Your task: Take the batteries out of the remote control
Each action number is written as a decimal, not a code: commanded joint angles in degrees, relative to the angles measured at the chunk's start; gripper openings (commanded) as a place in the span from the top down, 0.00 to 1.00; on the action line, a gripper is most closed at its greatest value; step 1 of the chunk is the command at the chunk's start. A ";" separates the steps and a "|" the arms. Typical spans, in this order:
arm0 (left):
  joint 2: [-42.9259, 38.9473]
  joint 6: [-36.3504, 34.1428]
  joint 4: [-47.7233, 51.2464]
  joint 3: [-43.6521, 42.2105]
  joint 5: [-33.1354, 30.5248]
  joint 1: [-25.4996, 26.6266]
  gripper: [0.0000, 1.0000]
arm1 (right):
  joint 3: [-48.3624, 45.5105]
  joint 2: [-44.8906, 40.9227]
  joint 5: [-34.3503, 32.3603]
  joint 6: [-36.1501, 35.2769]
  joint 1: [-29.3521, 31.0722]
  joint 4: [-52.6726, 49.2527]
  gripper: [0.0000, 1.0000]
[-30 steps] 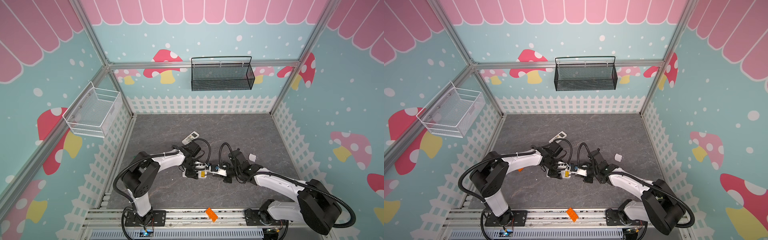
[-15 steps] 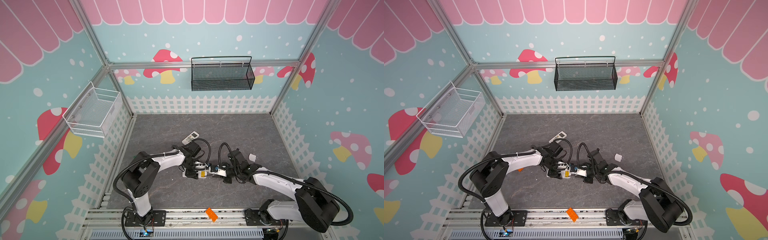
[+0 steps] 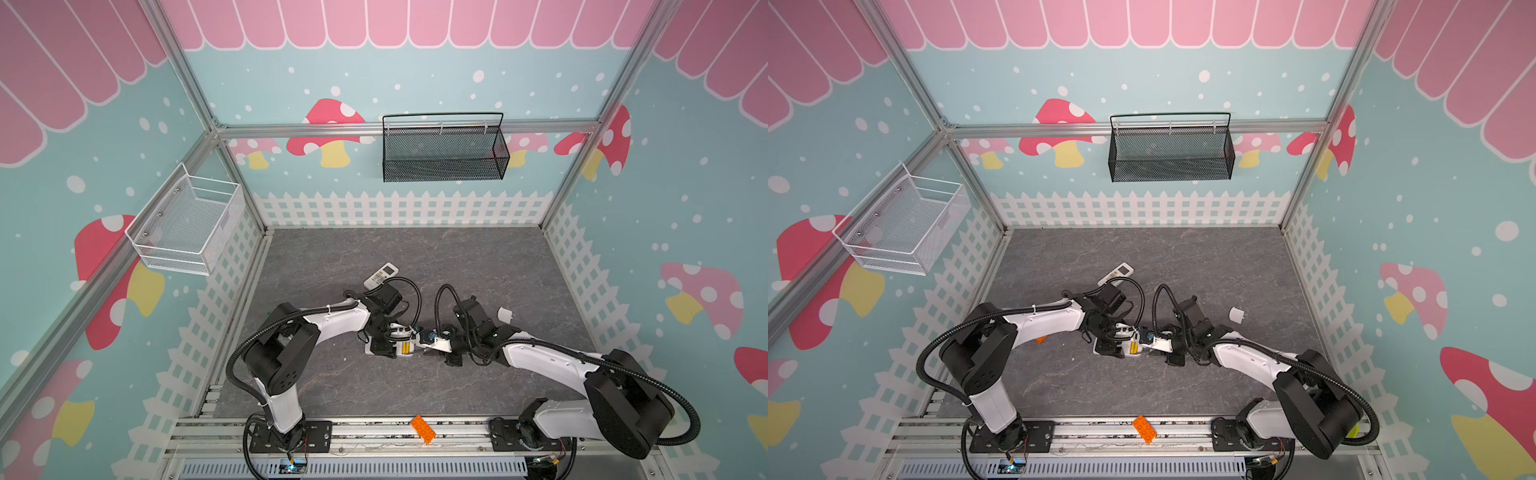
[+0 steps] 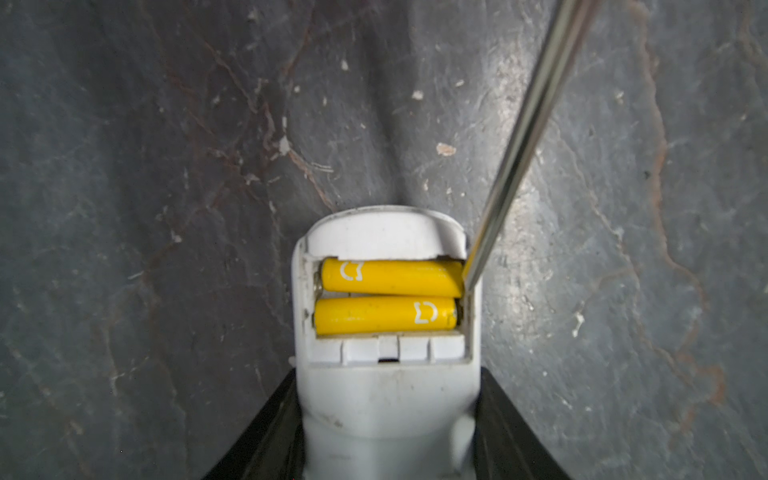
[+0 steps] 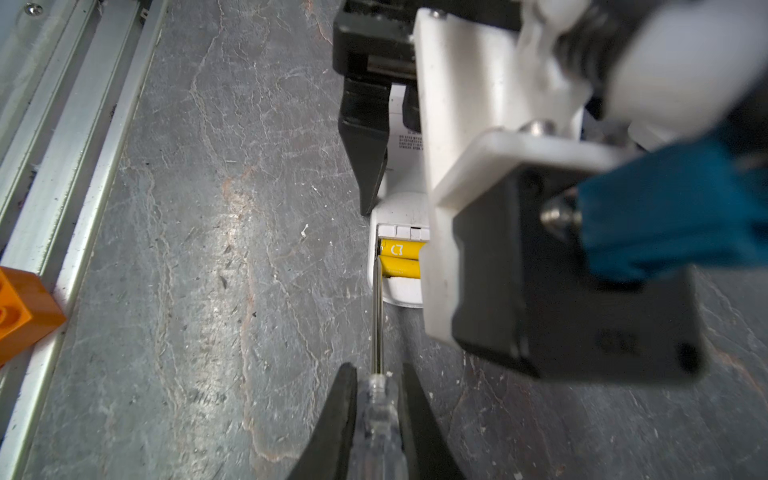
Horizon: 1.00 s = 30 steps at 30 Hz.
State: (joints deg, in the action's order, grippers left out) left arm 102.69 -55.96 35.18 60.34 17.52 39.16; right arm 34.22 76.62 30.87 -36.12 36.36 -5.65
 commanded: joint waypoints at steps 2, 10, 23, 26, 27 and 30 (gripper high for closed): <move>2.33 -0.93 3.32 -2.41 -1.80 0.84 0.46 | 2.84 2.34 1.24 -3.43 -0.06 -5.57 1.00; 2.25 -0.94 3.23 -2.46 -1.81 0.87 0.46 | 7.57 4.73 0.83 -6.61 -0.05 -15.59 1.00; 2.58 -0.69 3.32 -2.21 -1.96 0.85 0.46 | 6.60 5.17 -9.95 -9.66 1.76 -14.27 1.00; 2.60 -0.72 3.30 -2.14 -2.05 0.98 0.46 | 3.74 3.21 -14.09 -9.36 3.48 -9.48 1.00; 2.69 -0.57 3.34 -2.11 -2.03 0.96 0.46 | 2.59 2.24 -15.15 -9.09 3.91 -7.33 1.00; 2.75 -0.61 3.32 -2.01 -2.05 0.93 0.46 | -1.10 -0.61 -18.98 -8.06 4.93 -0.62 1.00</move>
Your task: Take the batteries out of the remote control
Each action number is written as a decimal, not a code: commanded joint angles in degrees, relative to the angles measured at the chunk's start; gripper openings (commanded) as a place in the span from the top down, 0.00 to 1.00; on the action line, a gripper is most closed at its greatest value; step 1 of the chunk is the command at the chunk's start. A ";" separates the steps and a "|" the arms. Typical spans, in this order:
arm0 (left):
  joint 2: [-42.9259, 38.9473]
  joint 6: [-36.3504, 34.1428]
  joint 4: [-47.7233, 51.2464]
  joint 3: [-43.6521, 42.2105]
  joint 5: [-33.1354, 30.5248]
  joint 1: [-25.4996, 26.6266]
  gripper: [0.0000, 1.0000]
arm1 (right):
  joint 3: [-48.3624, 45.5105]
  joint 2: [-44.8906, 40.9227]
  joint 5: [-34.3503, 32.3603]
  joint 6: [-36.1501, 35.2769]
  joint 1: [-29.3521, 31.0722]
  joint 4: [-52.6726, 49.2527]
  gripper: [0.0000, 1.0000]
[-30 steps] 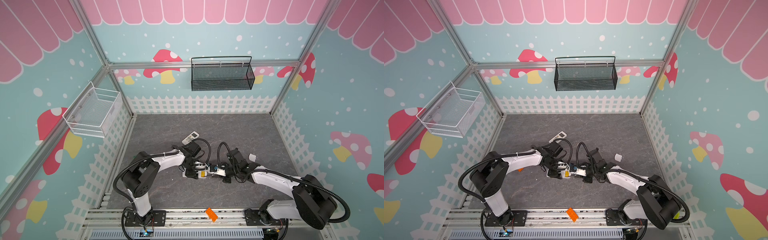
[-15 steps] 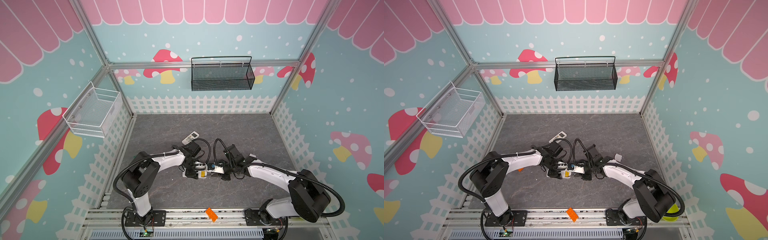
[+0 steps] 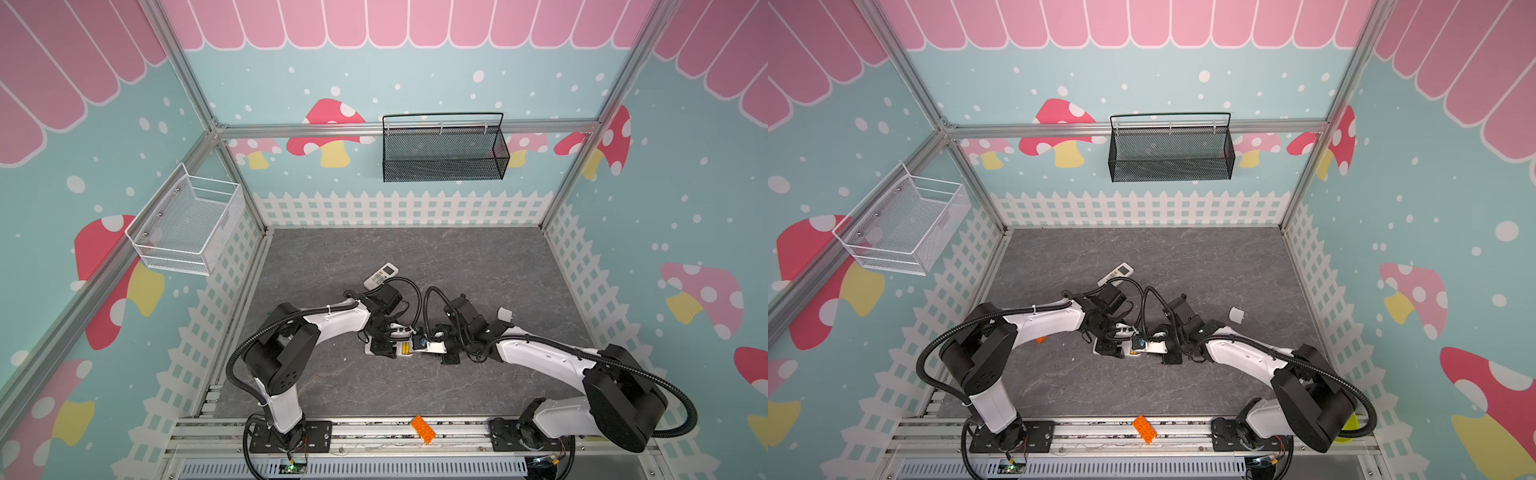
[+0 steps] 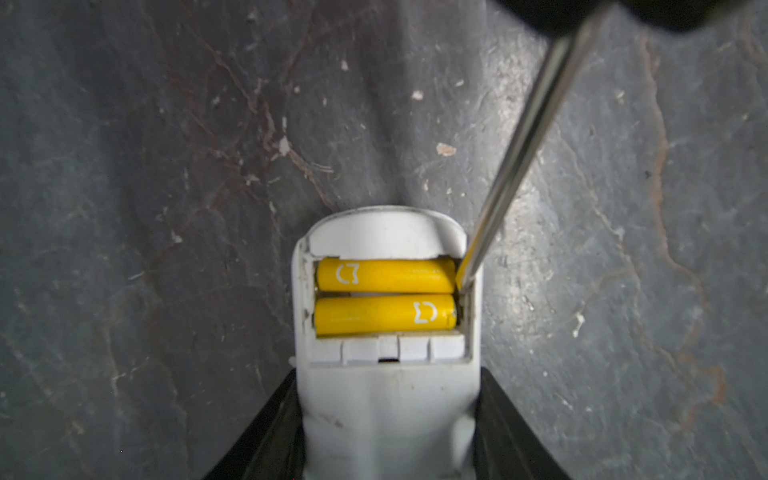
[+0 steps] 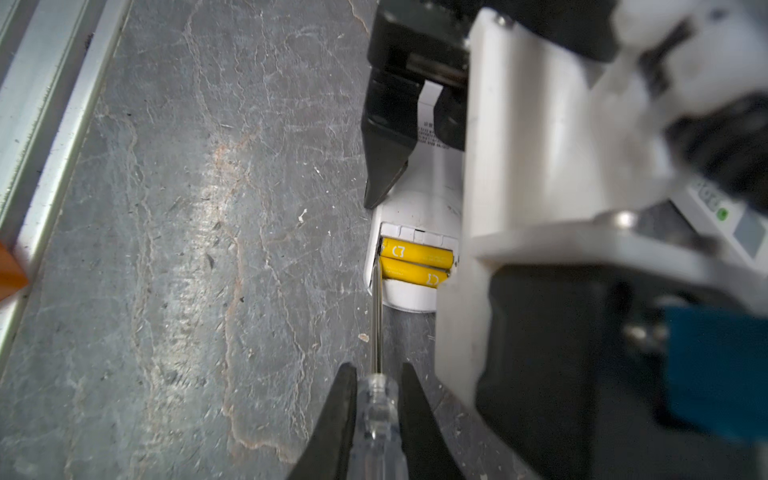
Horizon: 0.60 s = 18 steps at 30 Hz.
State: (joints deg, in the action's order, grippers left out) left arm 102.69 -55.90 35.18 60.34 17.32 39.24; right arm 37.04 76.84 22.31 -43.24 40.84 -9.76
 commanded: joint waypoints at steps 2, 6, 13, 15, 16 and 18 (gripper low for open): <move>2.77 -0.60 3.40 -2.01 -1.96 0.83 0.46 | -5.67 -2.48 -12.97 -0.41 1.29 7.47 1.00; 2.77 -0.62 3.41 -1.89 -1.98 0.82 0.46 | -8.12 -4.45 -19.56 -0.82 3.61 14.66 1.00; 2.73 -0.66 3.38 -2.04 -1.87 0.86 0.46 | -9.90 -6.27 -27.49 -2.99 5.50 21.21 1.00; 2.77 -0.63 3.41 -1.98 -1.98 0.84 0.46 | -9.79 -6.56 -28.93 -3.63 5.48 21.17 1.00; 2.77 -0.70 3.41 -2.00 -1.94 0.85 0.46 | -9.79 -6.87 -29.22 -3.79 5.48 21.33 1.00; 2.77 -0.68 3.41 -1.99 -1.97 0.85 0.46 | -9.90 -7.42 -29.12 -3.73 5.48 21.54 1.00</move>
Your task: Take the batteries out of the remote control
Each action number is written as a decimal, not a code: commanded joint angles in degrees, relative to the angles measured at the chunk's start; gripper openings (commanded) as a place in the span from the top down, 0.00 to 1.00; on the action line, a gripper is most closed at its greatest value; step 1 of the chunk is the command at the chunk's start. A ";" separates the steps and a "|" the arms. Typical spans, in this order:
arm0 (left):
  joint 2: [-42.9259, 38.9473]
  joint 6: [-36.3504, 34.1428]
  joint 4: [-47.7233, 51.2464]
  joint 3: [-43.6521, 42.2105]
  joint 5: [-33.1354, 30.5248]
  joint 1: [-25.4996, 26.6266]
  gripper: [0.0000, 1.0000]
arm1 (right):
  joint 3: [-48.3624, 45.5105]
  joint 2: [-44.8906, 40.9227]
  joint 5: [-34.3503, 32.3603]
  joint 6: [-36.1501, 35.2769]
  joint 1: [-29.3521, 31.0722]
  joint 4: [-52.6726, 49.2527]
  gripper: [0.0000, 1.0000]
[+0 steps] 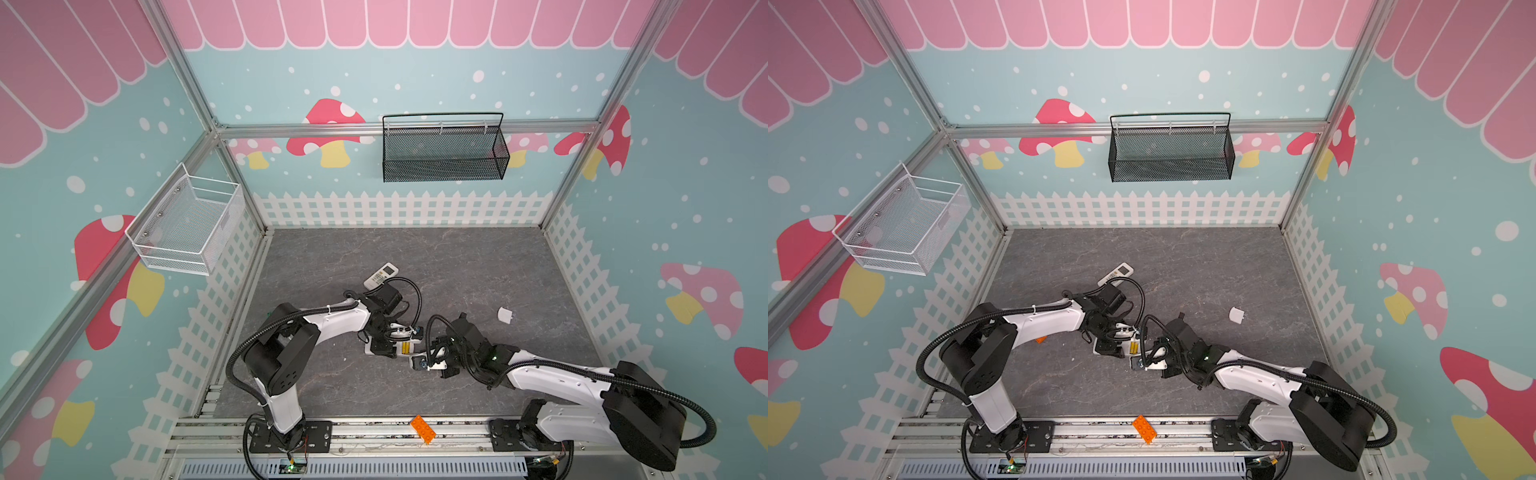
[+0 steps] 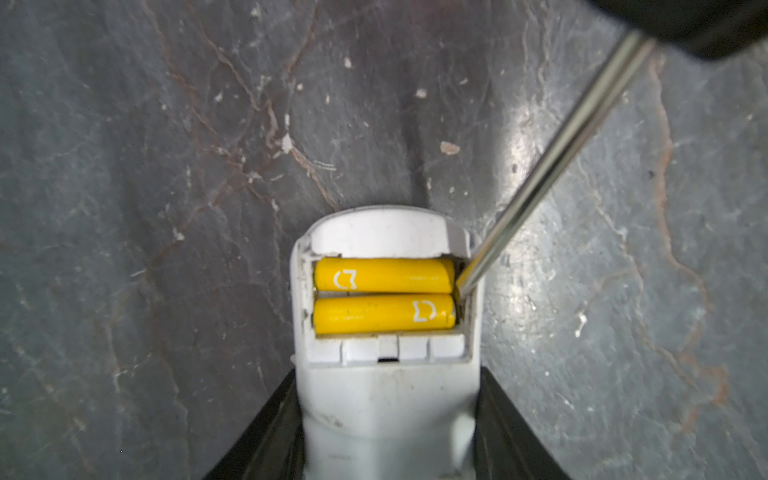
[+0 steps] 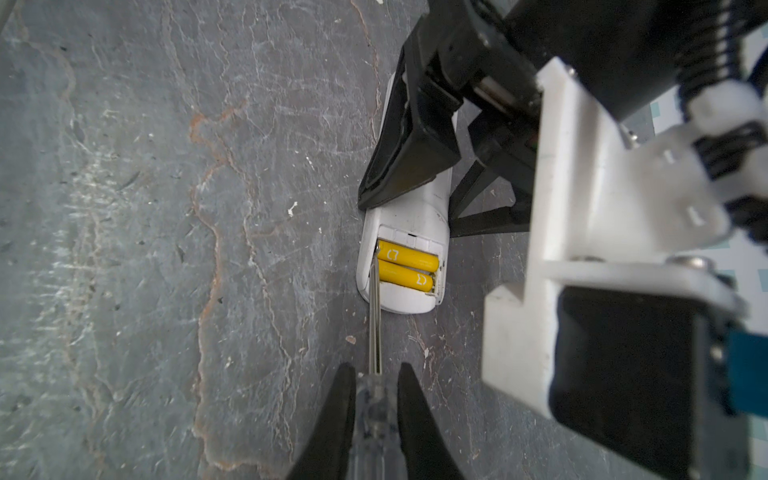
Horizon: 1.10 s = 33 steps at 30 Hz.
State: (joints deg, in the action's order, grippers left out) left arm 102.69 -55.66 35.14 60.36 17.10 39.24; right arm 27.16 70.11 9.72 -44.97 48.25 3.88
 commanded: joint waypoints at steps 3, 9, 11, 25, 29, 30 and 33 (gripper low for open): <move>2.69 -0.93 3.39 -2.00 -1.78 0.84 0.46 | -0.08 -1.12 -16.36 -1.99 -1.94 7.95 1.00; 2.61 -0.98 3.35 -2.14 -1.63 0.85 0.46 | -0.56 -2.95 -16.48 -2.71 -1.93 8.00 1.00; 2.62 -0.97 3.32 -2.22 -1.66 0.84 0.46 | -0.72 -3.35 -16.39 -2.91 -2.01 7.99 1.00; 2.69 -1.01 3.36 -2.00 -1.72 0.83 0.46 | -2.24 -5.30 -16.41 -2.30 -2.55 7.64 1.00; 2.69 -1.05 3.39 -1.84 -1.63 0.92 0.46 | -3.09 -6.36 -17.00 -1.04 -2.83 7.41 1.00; 2.69 -1.01 3.45 -1.83 -1.63 0.86 0.46 | -3.35 -6.85 -16.93 -0.40 -2.89 7.32 1.00; 2.51 -1.12 3.45 -1.74 -1.63 0.90 0.47 | -3.59 -8.28 -15.62 1.55 -3.36 6.16 1.00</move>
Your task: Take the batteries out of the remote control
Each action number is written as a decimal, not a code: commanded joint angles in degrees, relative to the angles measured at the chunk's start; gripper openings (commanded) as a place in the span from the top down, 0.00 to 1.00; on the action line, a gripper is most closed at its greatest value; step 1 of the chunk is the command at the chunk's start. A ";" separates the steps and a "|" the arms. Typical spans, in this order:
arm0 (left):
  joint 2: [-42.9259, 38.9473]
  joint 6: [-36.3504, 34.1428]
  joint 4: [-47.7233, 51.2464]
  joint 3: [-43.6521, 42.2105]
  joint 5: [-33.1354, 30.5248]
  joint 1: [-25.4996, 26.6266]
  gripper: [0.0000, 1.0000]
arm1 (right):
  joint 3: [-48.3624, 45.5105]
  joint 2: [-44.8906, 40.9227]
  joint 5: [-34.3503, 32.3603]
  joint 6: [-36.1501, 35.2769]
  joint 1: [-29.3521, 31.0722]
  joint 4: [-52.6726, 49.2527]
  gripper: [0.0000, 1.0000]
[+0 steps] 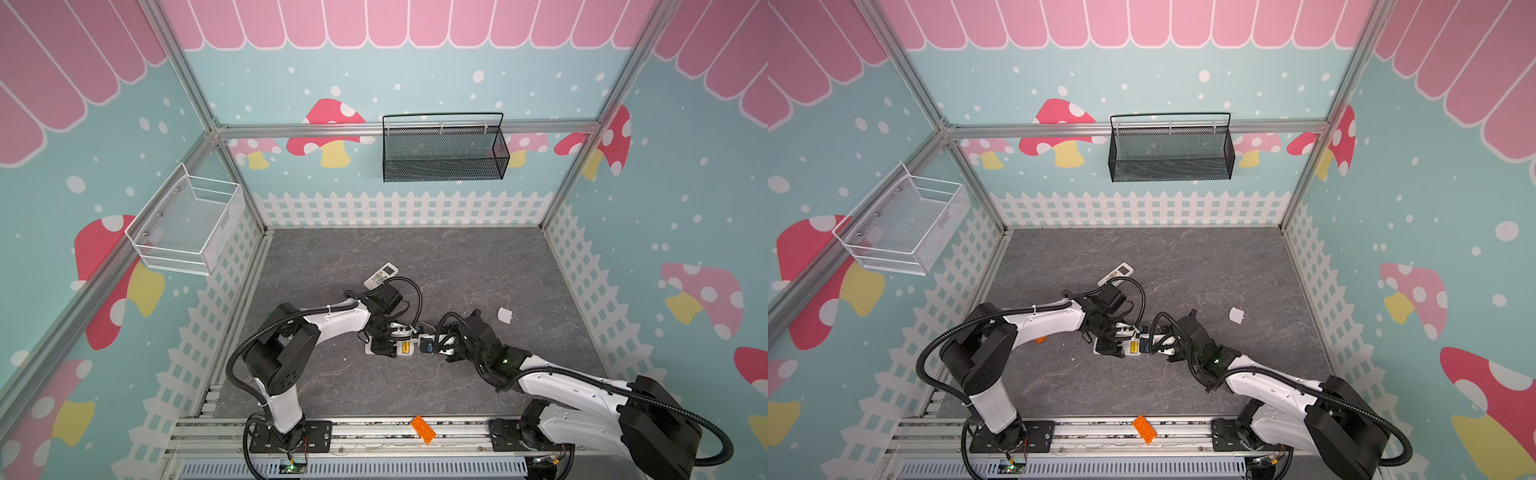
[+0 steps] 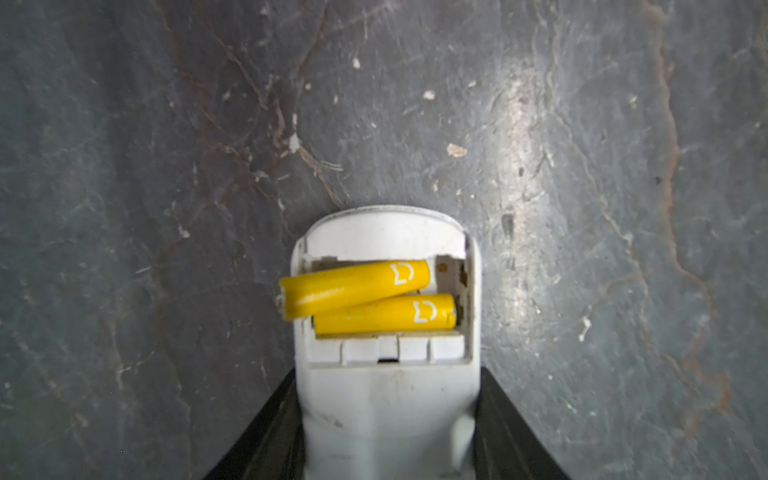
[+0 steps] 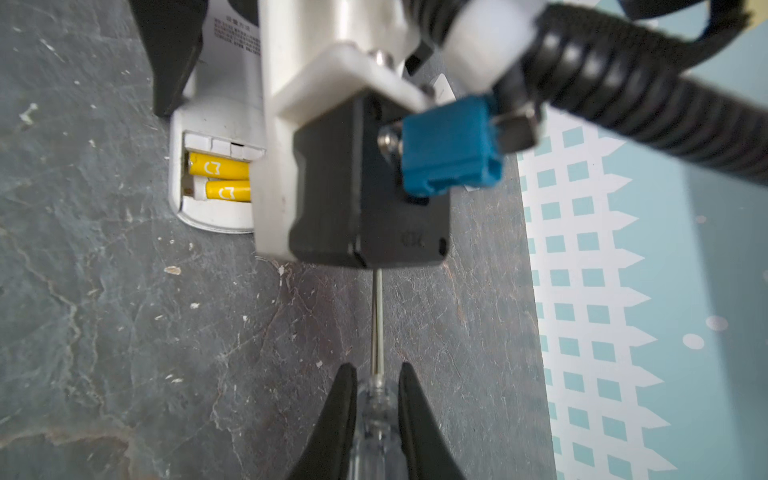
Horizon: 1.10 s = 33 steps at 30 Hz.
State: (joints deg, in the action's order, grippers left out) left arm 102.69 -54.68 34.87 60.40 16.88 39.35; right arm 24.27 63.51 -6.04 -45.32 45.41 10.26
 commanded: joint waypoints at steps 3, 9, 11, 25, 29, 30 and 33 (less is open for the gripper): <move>2.42 -1.30 3.53 -0.89 -1.51 0.75 0.47 | -0.71 -2.68 2.40 4.85 -1.60 -2.40 1.00; 1.86 3.25 6.27 3.87 0.19 0.74 0.49 | -0.50 -1.56 8.01 12.88 -6.25 -4.08 1.00; 1.64 6.37 7.62 5.86 1.54 0.72 0.49 | 0.60 -1.02 8.45 16.12 -8.22 -4.02 1.00; 1.48 14.74 19.24 18.04 -0.17 0.91 0.60 | 0.12 -2.83 17.56 51.38 -20.08 6.09 1.00; 2.87 13.97 23.07 21.79 -3.02 1.08 0.64 | -0.46 -0.14 18.62 60.61 -21.64 8.82 1.00; 3.40 13.30 23.83 22.38 -4.11 1.09 0.65 | -0.69 0.39 19.28 62.23 -21.88 9.59 1.00; 4.91 10.91 25.69 23.48 -9.11 1.38 0.66 | -1.41 2.55 22.08 65.56 -22.29 12.56 1.00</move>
State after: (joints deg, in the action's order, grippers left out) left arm 105.36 -41.47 55.90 82.59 12.47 40.16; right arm 24.05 64.58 12.67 12.40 23.55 18.15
